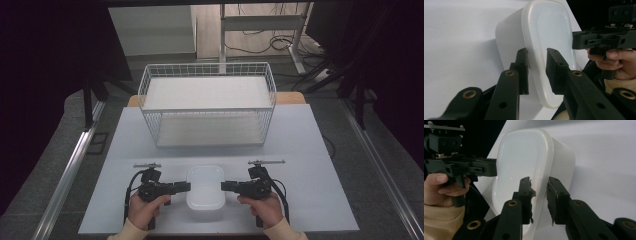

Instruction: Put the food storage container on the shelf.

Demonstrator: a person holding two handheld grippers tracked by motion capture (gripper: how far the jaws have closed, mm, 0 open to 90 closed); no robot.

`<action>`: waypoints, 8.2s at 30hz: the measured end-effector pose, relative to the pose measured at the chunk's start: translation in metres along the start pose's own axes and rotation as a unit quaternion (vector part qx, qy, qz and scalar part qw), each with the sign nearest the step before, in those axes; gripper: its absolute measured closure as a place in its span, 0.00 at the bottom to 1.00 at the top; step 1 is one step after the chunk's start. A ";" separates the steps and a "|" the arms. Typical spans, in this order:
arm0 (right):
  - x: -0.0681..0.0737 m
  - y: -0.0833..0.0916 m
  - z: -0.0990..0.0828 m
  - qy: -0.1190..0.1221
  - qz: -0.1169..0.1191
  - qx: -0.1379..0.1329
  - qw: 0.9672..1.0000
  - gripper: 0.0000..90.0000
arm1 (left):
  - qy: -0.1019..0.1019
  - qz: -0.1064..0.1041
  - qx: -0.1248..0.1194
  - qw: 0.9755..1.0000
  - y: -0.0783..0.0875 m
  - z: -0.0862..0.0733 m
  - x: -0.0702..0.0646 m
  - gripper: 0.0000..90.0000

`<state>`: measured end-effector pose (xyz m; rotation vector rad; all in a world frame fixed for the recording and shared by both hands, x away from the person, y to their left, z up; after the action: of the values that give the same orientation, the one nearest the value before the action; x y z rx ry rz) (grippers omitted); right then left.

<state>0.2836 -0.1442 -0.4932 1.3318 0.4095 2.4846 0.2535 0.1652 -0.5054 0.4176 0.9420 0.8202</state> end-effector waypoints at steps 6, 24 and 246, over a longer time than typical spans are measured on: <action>0.002 0.005 0.000 0.004 0.012 -0.006 1.000 0.89 | -0.008 -0.005 -0.009 1.000 0.006 0.000 -0.001 0.88; 0.022 0.009 0.005 0.055 0.007 -0.016 0.998 0.89 | -0.028 -0.008 -0.030 0.999 0.020 0.007 -0.005 0.88; -0.025 0.076 -0.006 0.238 -0.129 0.005 0.963 0.23 | -0.162 0.161 -0.092 0.969 0.047 0.002 0.034 0.23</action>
<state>0.2828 -0.2243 -0.4862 0.6173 0.6521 2.5541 0.2457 0.2211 -0.4926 0.5334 0.4941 1.0871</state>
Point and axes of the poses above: each handheld gripper's, and its own axes: y roughly backward along the jaws, z roughly out of its top, x roughly to its left, the point moved 1 cm from there along -y, roughly forward along the jaws, and after that the axes turned 14 degrees about z, right-handed, at the moved point
